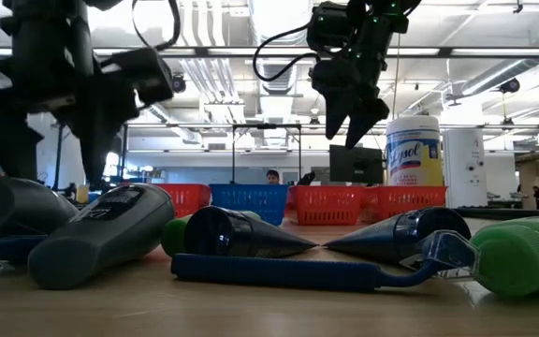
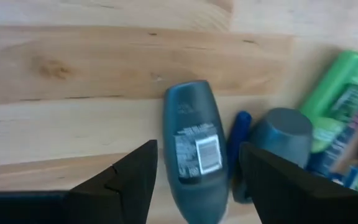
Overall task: Pick & Place Travel size toiletries
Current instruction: Put the gray deodorant into the right red bin
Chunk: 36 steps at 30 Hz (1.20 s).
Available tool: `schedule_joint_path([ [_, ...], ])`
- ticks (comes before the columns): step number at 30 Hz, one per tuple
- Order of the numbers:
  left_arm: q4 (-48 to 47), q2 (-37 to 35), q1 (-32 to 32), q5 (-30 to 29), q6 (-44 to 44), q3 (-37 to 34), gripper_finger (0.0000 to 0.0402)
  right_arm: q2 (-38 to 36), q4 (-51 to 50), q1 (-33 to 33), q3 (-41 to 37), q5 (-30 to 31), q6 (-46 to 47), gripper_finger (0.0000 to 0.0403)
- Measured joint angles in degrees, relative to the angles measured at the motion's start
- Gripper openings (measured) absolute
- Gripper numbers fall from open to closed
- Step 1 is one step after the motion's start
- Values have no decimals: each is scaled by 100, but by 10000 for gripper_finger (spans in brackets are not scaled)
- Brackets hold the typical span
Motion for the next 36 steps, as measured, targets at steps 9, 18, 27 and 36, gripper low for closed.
schedule_joint_path([
  [9, 589, 651, 23, 217, -217, 75, 232, 0, -7, 0, -35, 2, -108, 340],
  [18, 551, 1178, 34, 612, 127, 240, 232, 0, 4, -17, -194, 17, -211, 361],
  [27, 288, 1025, 59, 839, 496, 147, 197, 0, 16, -81, -404, 20, -211, 363],
  [36, 58, 760, 202, 642, 873, 40, 190, -169, 379, -83, -406, -47, -230, 364],
])
